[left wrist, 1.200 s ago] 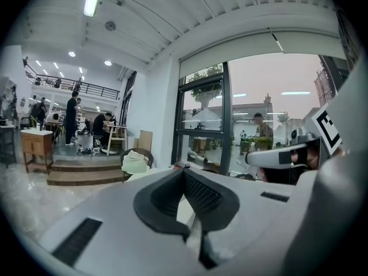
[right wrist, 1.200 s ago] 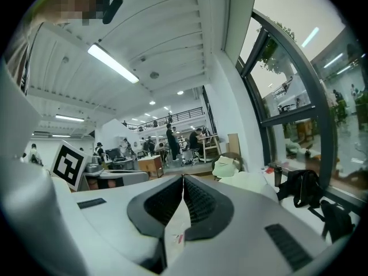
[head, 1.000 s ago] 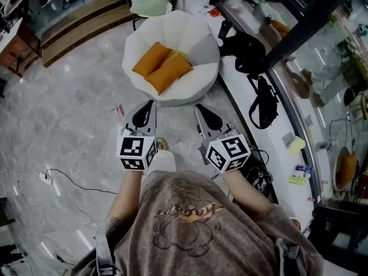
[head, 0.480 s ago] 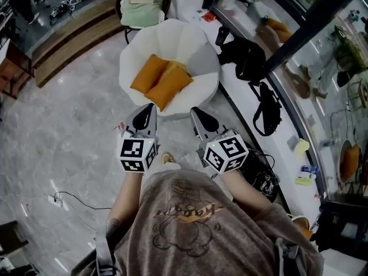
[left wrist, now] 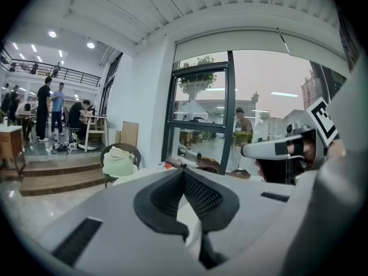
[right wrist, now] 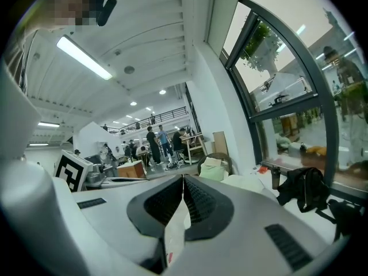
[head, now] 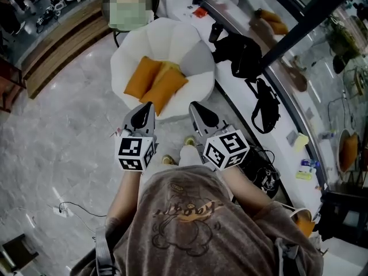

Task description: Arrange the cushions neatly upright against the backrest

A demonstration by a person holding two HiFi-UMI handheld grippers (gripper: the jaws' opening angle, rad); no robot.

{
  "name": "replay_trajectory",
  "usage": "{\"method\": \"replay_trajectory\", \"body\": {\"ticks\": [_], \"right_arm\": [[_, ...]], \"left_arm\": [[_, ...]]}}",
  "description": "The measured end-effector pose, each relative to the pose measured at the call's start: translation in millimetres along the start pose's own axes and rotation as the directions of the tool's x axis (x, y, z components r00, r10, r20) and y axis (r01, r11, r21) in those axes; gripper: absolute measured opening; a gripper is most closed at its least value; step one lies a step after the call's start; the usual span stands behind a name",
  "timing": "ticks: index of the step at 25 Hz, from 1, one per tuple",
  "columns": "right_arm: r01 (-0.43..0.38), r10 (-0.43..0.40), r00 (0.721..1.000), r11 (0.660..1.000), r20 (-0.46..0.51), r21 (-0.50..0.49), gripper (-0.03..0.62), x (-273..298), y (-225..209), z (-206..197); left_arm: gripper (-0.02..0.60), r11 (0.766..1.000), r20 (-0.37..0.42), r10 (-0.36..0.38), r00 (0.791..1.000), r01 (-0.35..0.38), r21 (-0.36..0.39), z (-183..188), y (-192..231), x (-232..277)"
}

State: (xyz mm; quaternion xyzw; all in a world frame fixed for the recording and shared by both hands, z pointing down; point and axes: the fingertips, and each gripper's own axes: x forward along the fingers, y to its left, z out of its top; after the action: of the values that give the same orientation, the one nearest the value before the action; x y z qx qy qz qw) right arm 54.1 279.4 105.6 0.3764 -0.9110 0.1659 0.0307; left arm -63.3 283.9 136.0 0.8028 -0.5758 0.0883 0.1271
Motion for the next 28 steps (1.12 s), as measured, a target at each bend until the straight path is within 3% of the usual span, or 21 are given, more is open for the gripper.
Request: {"method": "replay_trajectory", "body": {"ticks": [28], "right_arm": [[-0.108, 0.109, 0.992, 0.994, -0.071, 0.005, 0.021, 148, -154, 51]], "left_arm": [[0.005, 0.999, -0.004, 0.042, 0.999, -0.042, -0.007, 61, 46, 204]]}}
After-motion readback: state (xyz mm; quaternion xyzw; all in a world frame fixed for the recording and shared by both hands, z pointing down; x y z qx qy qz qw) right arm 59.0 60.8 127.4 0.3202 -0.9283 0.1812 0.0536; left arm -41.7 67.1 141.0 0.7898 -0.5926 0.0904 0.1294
